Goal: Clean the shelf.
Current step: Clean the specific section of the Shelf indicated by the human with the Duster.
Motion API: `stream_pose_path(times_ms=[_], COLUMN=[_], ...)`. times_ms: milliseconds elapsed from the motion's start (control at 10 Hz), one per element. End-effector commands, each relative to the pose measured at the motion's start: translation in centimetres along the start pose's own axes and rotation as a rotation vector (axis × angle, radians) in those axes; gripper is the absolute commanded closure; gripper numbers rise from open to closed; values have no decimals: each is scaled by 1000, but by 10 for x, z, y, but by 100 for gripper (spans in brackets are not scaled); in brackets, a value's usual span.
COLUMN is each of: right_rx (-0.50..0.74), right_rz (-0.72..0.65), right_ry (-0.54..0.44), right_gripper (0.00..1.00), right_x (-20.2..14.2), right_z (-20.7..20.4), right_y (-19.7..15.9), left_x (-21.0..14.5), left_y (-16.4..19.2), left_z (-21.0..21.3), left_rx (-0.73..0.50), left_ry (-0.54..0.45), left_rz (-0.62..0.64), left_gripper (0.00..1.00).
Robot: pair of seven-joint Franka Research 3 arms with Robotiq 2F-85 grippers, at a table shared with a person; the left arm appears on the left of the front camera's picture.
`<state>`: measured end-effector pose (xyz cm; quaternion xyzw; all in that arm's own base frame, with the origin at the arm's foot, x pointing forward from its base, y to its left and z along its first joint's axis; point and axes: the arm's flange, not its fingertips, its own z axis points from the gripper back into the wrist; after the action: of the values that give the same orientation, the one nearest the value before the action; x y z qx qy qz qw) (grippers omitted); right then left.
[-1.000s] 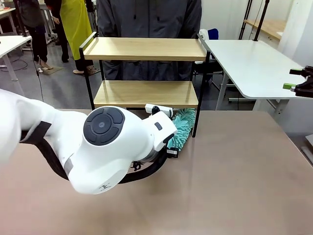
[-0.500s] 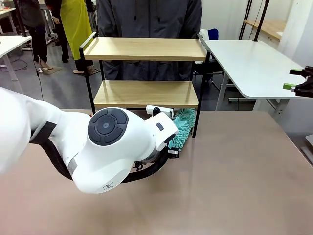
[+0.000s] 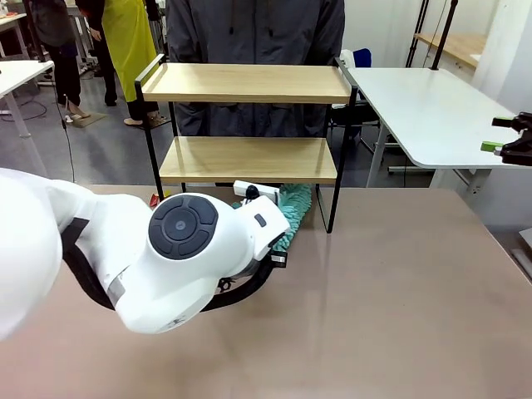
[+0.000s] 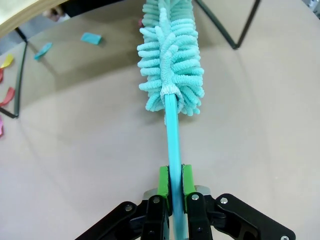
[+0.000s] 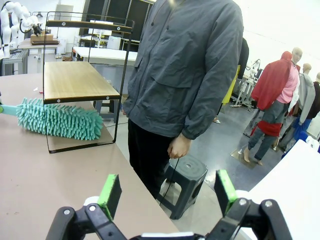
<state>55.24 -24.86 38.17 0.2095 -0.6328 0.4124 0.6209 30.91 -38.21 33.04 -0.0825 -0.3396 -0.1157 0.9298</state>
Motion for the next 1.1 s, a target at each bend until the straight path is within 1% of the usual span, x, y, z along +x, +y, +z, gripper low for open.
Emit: stream_pose_path(times_ms=[0,300,500,600,800,1000], right_rx=[1,1,1,1,1,1], right_rz=[-11,-11,-11,-11,-11,-11], right_ry=[17,17,17,17,17,17], right_gripper=[0,0,0,0,0,0], right_x=[7,7,7,7,7,7], right_z=[-1,-1,-1,-1,-1,-1], right_y=[-1,-1,-1,-1,-1,-1], left_x=[0,2,0,3,7,1], left_y=[24,72,101,117,130,131], left_z=[18,37,52,65,82,76], left_rx=[48,149,272,360,457,487], left_ry=[10,47,35,21,14,61], left_rz=[47,69,81,72,41,-24], left_gripper=[87,87,87,87,87,87])
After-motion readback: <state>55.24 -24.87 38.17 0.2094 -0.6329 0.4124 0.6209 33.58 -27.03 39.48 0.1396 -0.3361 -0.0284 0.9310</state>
